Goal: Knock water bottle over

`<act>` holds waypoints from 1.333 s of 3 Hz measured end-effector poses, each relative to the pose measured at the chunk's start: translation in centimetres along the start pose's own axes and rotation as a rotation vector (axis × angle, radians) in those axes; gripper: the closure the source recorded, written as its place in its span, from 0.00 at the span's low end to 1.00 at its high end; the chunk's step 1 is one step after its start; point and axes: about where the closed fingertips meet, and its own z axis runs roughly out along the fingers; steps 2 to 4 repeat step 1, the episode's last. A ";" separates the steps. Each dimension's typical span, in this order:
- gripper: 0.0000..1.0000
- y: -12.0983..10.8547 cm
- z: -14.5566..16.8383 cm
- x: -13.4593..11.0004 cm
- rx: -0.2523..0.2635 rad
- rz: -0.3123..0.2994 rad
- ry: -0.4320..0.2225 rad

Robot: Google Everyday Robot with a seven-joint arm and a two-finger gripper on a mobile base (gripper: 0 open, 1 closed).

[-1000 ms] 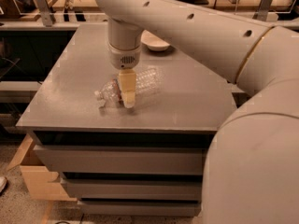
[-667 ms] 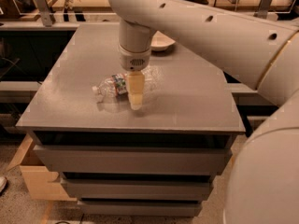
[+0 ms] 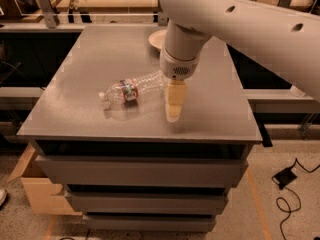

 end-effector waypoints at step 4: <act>0.00 0.1 -0.1 0.3 0.001 0.004 0.002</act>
Offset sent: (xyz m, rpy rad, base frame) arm 0.0000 0.0000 0.0000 0.0000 0.0000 0.0000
